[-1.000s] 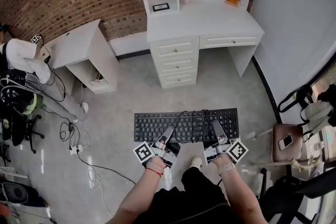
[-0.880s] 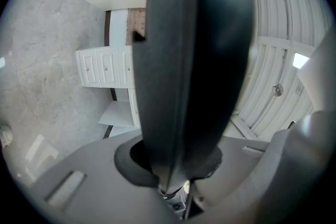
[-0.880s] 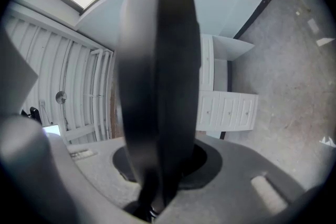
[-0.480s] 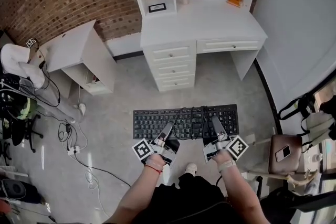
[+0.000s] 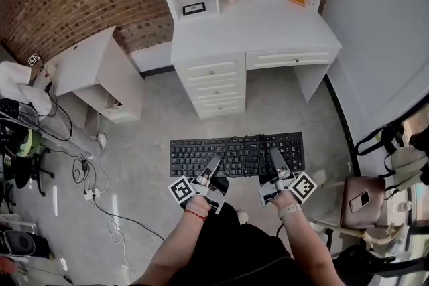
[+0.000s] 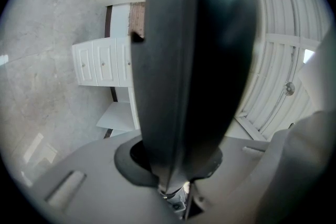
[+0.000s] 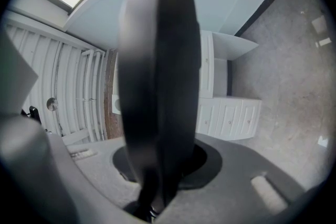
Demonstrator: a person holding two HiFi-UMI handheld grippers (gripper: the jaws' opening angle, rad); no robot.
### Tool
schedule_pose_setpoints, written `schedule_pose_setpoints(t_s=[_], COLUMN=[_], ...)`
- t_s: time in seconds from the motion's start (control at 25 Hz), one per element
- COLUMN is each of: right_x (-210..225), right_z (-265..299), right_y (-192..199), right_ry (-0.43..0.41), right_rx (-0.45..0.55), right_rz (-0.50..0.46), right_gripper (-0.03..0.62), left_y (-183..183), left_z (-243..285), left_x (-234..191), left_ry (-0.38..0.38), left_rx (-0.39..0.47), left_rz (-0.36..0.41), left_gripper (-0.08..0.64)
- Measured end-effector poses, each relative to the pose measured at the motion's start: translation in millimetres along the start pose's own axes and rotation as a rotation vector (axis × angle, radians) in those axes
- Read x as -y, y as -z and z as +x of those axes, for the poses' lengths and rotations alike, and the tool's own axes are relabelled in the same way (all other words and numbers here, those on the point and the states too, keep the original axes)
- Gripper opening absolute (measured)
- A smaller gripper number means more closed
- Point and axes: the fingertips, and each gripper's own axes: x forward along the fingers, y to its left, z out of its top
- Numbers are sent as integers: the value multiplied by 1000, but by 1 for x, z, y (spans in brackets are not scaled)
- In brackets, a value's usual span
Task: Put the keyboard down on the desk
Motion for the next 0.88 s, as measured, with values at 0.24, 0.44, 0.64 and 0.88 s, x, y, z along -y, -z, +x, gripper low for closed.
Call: schedule_pose_setpoints(t_s=[0.24,0.44,0.64,0.88], right_x=[8,17,24,31], right_z=[21,50,95,163], right_y=[-12,-32,-50,-74], right_ry=[10,19,19,25], right_rx=[15,17,26,30], right_rz=[12,-1,4,1], right_gripper=[74,74,74,73], left_y=[-12,-26,-53,-95], left_z=[25,57,99,159], left_x=[-7,-19,-27,-27], left_ry=[-9,-12,-15,-22], left_rx=[-13,-17,-32,-42], left_rz=[1,-9,-14,-12], left_gripper=[75,75,75,75])
